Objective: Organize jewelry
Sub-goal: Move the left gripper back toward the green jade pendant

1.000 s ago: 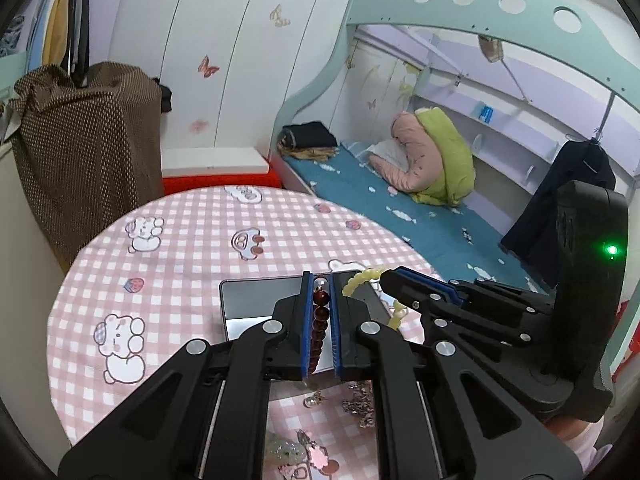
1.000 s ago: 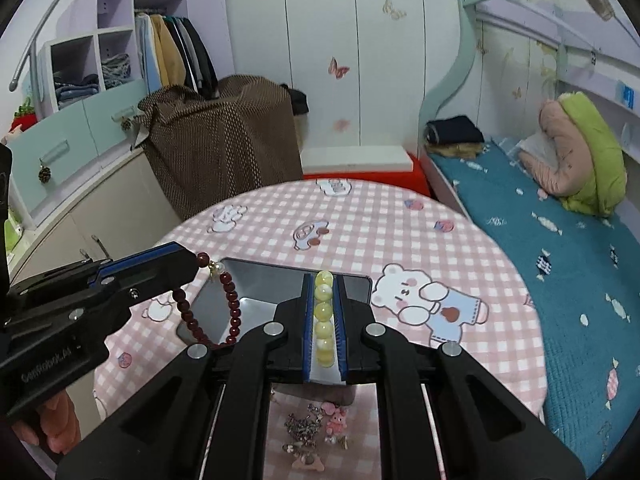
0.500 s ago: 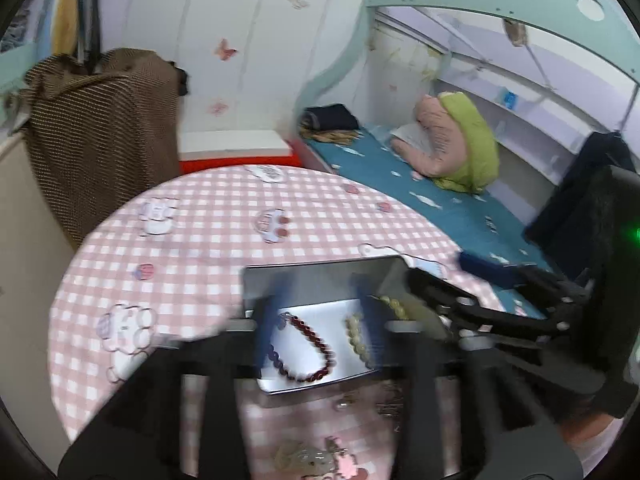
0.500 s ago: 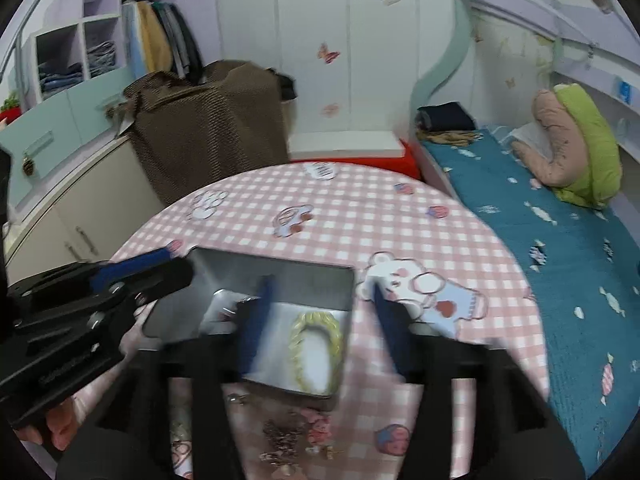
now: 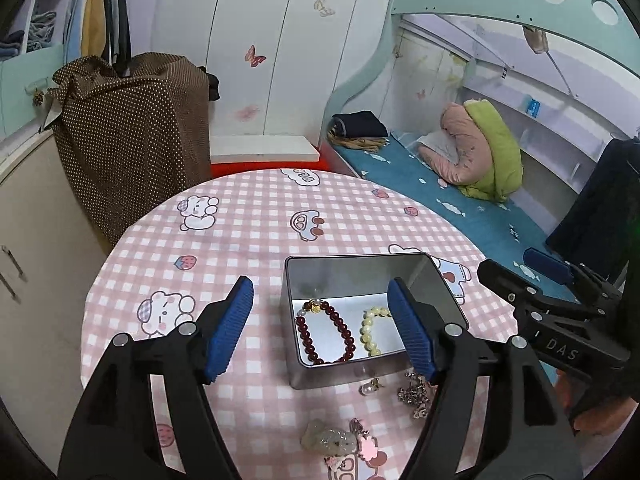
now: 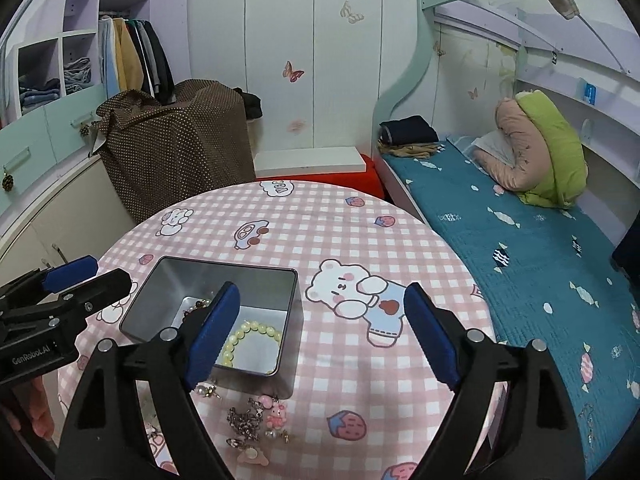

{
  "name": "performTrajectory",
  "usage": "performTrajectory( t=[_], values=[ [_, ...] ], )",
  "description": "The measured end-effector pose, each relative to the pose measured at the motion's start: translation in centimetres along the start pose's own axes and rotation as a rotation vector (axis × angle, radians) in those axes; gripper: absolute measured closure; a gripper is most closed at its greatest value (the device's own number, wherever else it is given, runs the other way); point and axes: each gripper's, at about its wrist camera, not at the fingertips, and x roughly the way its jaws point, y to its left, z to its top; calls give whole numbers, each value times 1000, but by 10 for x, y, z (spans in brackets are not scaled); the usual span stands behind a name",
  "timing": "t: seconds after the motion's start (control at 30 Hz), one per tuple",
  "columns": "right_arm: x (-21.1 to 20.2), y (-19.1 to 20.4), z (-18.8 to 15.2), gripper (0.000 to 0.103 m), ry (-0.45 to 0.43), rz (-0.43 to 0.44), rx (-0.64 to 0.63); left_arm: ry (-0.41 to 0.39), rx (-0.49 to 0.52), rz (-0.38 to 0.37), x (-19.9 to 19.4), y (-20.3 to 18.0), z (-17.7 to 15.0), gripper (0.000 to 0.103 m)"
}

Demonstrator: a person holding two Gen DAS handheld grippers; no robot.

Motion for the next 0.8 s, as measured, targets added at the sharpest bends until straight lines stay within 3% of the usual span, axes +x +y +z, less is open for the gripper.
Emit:
performTrajectory(
  t=[0.4, 0.8],
  values=[
    [-16, 4, -11, 15, -4, -8, -3, 4, -16, 23, -14, 6, -10, 28],
    [-20, 29, -39, 8, 67, 44, -53, 34, -36, 71, -28, 31, -38, 18]
  ],
)
